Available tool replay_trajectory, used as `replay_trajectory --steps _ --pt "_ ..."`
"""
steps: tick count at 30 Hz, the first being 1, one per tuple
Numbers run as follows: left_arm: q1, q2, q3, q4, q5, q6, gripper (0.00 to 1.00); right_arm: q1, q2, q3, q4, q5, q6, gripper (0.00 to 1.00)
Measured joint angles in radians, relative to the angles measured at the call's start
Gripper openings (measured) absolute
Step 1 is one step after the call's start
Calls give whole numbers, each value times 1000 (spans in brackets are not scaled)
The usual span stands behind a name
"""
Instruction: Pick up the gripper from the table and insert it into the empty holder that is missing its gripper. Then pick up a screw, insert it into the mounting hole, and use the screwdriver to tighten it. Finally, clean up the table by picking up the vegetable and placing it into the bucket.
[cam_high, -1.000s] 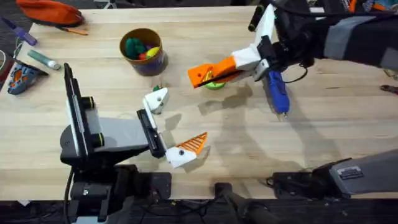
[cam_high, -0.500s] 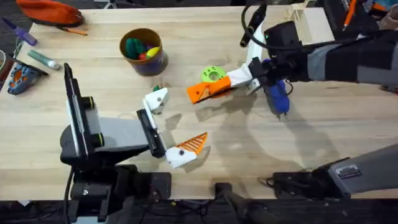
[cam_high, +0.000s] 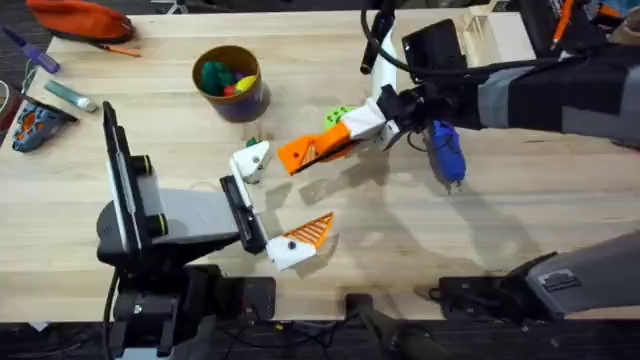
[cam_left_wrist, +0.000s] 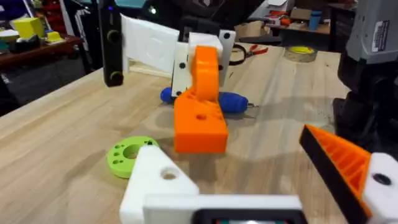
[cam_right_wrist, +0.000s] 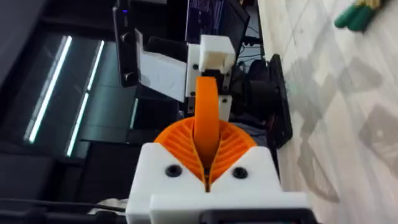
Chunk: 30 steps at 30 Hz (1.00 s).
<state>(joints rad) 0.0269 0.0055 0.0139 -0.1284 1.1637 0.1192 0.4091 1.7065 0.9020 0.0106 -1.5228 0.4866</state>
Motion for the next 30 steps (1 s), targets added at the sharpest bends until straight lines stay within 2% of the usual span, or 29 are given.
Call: replay_trajectory --steps 17,26,30 --pt "0 0 0 0 0 0 985 34 39 1 58 0 30 20" --pt "0 0 0 0 0 0 985 42 62 2 169 0 121 20" --pt "0 0 0 0 0 0 985 44 62 2 170 0 143 20"
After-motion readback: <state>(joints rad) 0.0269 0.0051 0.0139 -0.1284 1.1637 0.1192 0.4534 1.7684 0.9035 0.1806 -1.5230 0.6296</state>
